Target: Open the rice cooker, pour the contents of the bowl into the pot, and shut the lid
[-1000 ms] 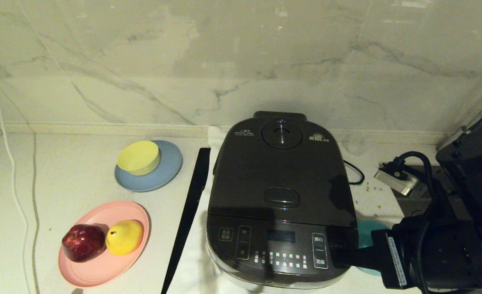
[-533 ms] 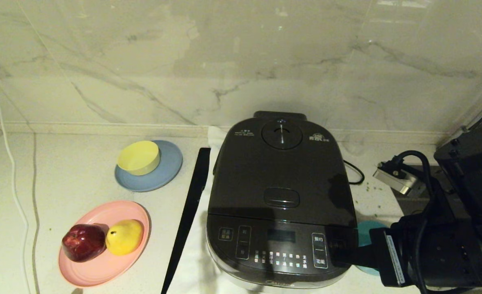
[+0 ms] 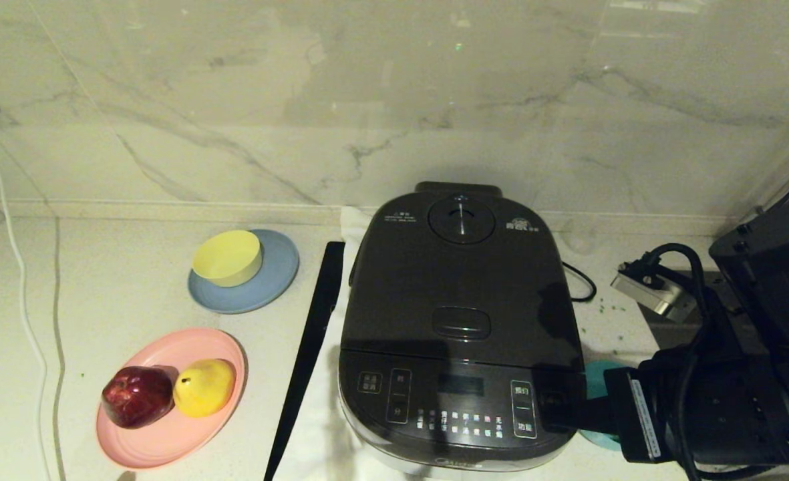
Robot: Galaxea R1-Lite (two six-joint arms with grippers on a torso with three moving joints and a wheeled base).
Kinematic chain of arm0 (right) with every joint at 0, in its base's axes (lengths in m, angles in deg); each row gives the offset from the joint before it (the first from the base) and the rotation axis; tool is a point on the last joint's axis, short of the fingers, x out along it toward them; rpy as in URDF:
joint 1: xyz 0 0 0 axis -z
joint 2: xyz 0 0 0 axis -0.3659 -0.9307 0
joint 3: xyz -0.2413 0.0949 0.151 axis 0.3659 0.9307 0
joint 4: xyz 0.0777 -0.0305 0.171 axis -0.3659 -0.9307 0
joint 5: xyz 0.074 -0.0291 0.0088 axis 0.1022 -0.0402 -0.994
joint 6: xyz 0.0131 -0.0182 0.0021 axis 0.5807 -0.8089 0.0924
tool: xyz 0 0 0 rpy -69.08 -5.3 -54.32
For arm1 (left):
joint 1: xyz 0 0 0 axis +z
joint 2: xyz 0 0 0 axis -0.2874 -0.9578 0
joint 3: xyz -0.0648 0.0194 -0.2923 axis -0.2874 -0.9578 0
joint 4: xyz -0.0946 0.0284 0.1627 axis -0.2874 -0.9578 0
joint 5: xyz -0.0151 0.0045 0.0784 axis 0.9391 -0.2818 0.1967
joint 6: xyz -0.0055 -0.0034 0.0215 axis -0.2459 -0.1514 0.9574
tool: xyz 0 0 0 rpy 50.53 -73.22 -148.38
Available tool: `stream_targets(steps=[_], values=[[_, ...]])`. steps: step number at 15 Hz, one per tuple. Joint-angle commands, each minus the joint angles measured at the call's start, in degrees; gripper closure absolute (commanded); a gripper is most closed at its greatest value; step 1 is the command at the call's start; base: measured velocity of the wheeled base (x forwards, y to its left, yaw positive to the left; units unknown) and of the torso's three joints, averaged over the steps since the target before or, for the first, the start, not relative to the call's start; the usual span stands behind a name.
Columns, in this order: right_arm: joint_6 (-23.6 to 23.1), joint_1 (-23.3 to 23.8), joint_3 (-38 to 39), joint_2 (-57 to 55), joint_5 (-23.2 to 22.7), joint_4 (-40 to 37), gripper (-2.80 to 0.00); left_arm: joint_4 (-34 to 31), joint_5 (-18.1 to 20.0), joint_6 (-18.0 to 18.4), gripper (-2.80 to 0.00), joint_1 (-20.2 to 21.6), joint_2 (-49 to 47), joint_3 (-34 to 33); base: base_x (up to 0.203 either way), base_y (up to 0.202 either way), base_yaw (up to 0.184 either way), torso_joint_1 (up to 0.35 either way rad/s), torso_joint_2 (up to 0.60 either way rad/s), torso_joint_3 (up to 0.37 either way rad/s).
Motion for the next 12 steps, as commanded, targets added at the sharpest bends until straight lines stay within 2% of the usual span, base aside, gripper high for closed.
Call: stream_targets(steps=[1,6,10,12], values=[[0.20,0.07,0.09,-0.15,0.07,-0.19,0.00,0.02,0.01,-0.02,0.00,0.00,0.06,-0.44,0.000,0.000,0.000,0.000,0.00,0.000],[0.30,0.12,-0.23,0.89,0.15,-0.19,0.00,0.02,0.01,-0.02,0.00,0.00,0.06,-0.44,0.000,0.000,0.000,0.000,0.00,0.000],[1.43,0.51,-3.71,6.75,0.57,-0.19,0.00,0.02,0.01,-0.02,0.00,0.00,0.06,-0.44,0.000,0.000,0.000,0.000,0.00,0.000],[0.99,4.19,-6.45,9.38,1.14,-0.49,0.00,0.02,0.01,0.07,0.00,0.00,0.06,-0.44,0.000,0.000,0.000,0.000,0.00,0.000]])
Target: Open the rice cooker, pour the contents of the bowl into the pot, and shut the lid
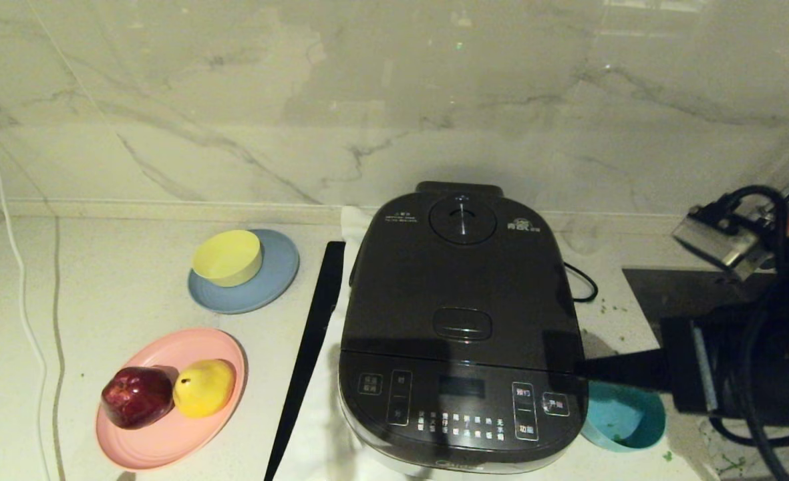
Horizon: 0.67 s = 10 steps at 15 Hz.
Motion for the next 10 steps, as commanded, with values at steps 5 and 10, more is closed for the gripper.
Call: stream_targets(steps=[5,10], values=[[-5.31,10.41,-3.86,5.06,13.40,-0.95,0.00,0.00,0.01,0.09,0.00,0.01,0.04,-0.45,0.000,0.000,0.000,0.000,0.00,0.000],[-13.26,11.55,-0.59,11.99,39.54,-0.72,0.00,0.00,0.01,0.09,0.00,0.01,0.04,-0.44,0.000,0.000,0.000,0.000,0.00,0.000]])
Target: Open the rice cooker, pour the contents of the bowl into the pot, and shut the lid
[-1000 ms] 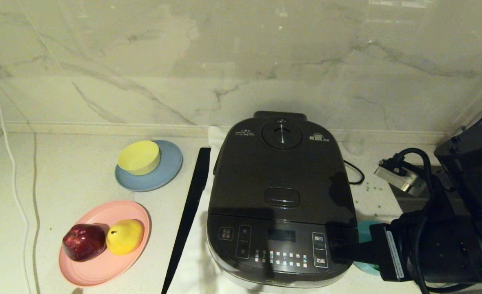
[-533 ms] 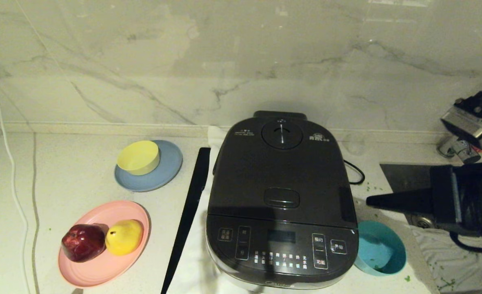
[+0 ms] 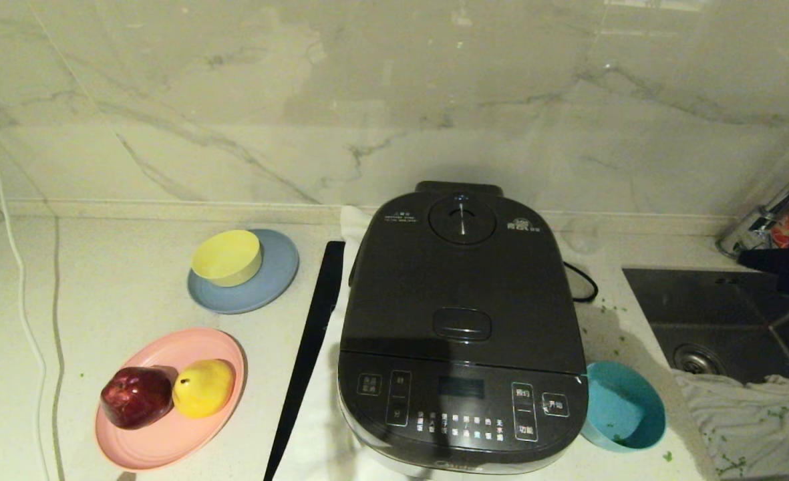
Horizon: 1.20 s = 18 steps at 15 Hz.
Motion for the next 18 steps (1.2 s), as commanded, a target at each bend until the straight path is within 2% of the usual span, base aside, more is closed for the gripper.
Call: stream_targets(steps=[1,4,5,10,12,15,18], values=[[-3.44,0.13,3.18,7.80,6.96,-0.07,0.00,0.02,0.01,0.05,0.00,0.00,0.06,-0.46,0.000,0.000,0.000,0.000,0.00,0.000],[-9.41,0.86,8.48,18.34,9.27,-0.34,0.00,0.02,0.01,0.07,0.00,0.00,0.06,-0.44,0.000,0.000,0.000,0.000,0.00,0.000],[-10.99,3.09,10.14,21.47,10.21,-0.42,0.00,0.02,0.01,0.07,0.00,0.00,0.06,-0.44,0.000,0.000,0.000,0.000,0.00,0.000],[-19.14,22.07,14.38,36.10,11.41,-0.59,0.00,0.02,0.01,0.06,0.00,0.00,0.06,-0.44,0.000,0.000,0.000,0.000,0.00,0.000],[-22.97,26.64,17.31,42.58,11.29,-0.60,0.00,0.02,0.01,-0.02,0.00,0.00,0.06,-0.44,0.000,0.000,0.000,0.000,0.00,0.000],[-27.43,30.07,25.88,53.10,8.65,-0.20,0.00,0.02,0.01,0.02,0.00,0.00,0.06,-0.44,0.000,0.000,0.000,0.000,0.00,0.000],[-28.35,30.54,35.10,63.06,3.27,1.82,0.00,0.02,0.01,-0.02,0.00,0.08,0.06,-0.44,0.000,0.000,0.000,0.000,0.00,0.000]])
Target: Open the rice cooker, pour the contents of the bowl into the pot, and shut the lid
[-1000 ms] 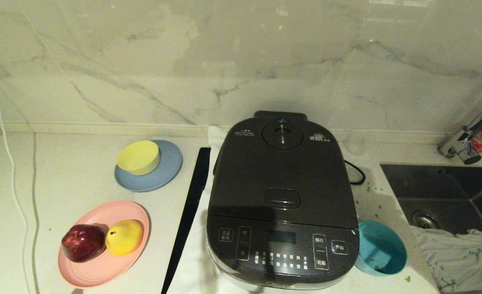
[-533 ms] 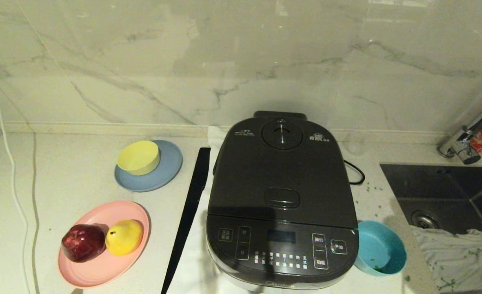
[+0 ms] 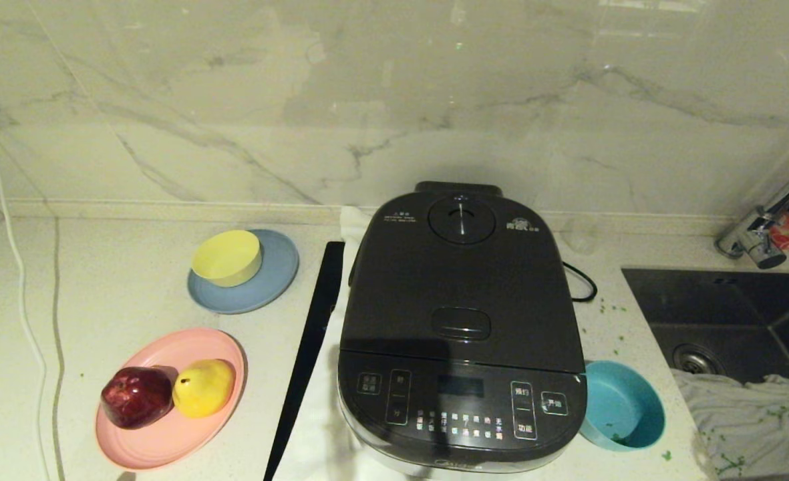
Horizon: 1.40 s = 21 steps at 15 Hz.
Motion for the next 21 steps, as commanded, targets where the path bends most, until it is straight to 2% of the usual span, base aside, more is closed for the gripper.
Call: stream_targets(steps=[1,4,5,6,7,8,9,11,21], values=[[-0.55,0.30,9.53,11.48,-6.09,1.42,0.00,0.02,0.01,0.01,0.00,0.00,0.04,-0.44,0.000,0.000,0.000,0.000,0.00,0.000],[-1.52,0.30,24.91,12.68,-12.12,12.37,0.00,0.02,0.01,0.01,0.00,0.00,0.04,-0.46,0.000,0.000,0.000,0.000,0.00,0.000],[-2.77,0.30,29.40,12.71,-16.75,18.01,0.00,0.02,-0.08,0.01,0.00,0.00,0.04,-0.44,0.000,0.000,0.000,0.000,0.00,0.000],[-2.78,0.30,31.37,12.73,-23.86,21.51,0.00,0.02,0.01,0.02,0.00,0.00,0.04,-0.44,0.000,0.000,0.000,0.000,0.00,0.000],[-1.59,0.30,32.52,12.75,-30.81,23.63,0.00,0.02,0.01,0.01,0.00,0.00,0.04,-0.44,0.000,0.000,0.000,0.000,0.00,0.000],[-1.44,0.29,33.25,12.75,-34.79,22.65,0.00,0.02,0.01,0.01,0.00,0.00,0.04,-0.44,0.000,0.000,0.000,0.000,0.00,0.000],[-3.57,0.29,33.43,12.76,-35.40,19.51,0.00,0.02,-0.01,0.03,0.00,0.00,0.04,-0.44,0.000,0.000,0.000,0.000,0.00,0.000],[-4.77,0.21,33.48,12.76,-35.77,19.19,0.00,0.02,0.01,0.09,0.00,0.00,0.04,-0.44,0.000,0.000,0.000,0.000,0.00,0.000],[-3.55,0.21,33.48,12.56,-35.69,19.28,0.00,0.02,0.01,0.01,0.00,0.09,0.04,-0.45,0.000,0.000,0.000,0.000,0.00,0.000]])
